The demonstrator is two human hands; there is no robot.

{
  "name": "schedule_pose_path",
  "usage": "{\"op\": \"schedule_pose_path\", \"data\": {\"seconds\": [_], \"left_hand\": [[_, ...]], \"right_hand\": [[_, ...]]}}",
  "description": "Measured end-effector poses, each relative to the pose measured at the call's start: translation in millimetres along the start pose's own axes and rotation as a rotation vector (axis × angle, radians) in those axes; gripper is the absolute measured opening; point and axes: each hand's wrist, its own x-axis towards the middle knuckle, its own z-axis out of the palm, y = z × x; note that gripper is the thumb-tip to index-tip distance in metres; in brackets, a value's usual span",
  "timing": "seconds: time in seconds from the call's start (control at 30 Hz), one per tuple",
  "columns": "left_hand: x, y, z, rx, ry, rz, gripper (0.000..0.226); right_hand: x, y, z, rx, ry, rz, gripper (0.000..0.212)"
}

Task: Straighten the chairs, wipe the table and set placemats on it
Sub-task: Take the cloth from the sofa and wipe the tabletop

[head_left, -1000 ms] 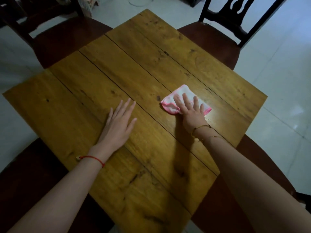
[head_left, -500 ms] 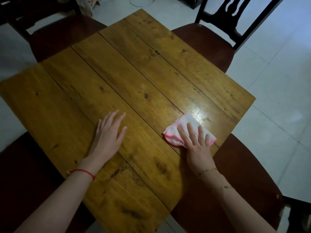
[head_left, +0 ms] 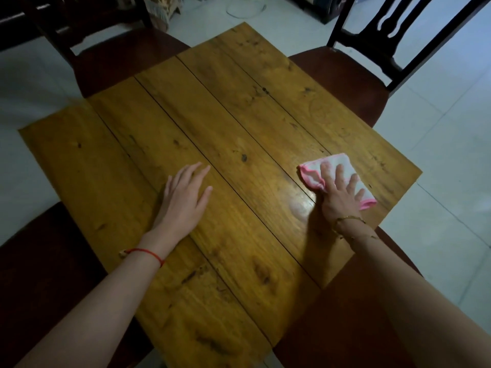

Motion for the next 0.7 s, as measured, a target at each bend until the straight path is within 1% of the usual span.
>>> {"op": "schedule_pose_path", "data": {"seconds": [0.2,0.27,0.33,0.43,0.53,0.7], "left_hand": [[11.7,-29.0,-11.0,-0.001,0.022,-0.001,0.048],[19.0,-38.3,-14.7,-0.011,0.032,-0.006,0.048],[23.7,-46.9,-17.8,-0.016,0.043,-0.005,0.048],[30.5,-59.6,-22.8,-0.028,0.041,0.014,0.047],[37.0,-75.7,-29.6,-0.034,0.037,0.03,0.046],[51.7,-105.5,-46.6,-0.038,0.048,0.031,0.046]], "right_hand": [[17.1,-23.7,0.7,-0.016,0.012,0.011,0.063],[22.1,-31.4,0.8,-0.013,0.018,0.018,0.067],[28.4,-47.7,3.5,-0.021,0.014,0.01,0.07],[40.8,-84.1,12.9,-0.04,0.033,-0.037,0.063],[50.2,-113.8,21.7,-0.058,0.071,-0.037,0.061],[55.2,-142.2,17.6,-0.043,0.064,-0.021,0.069]]}}
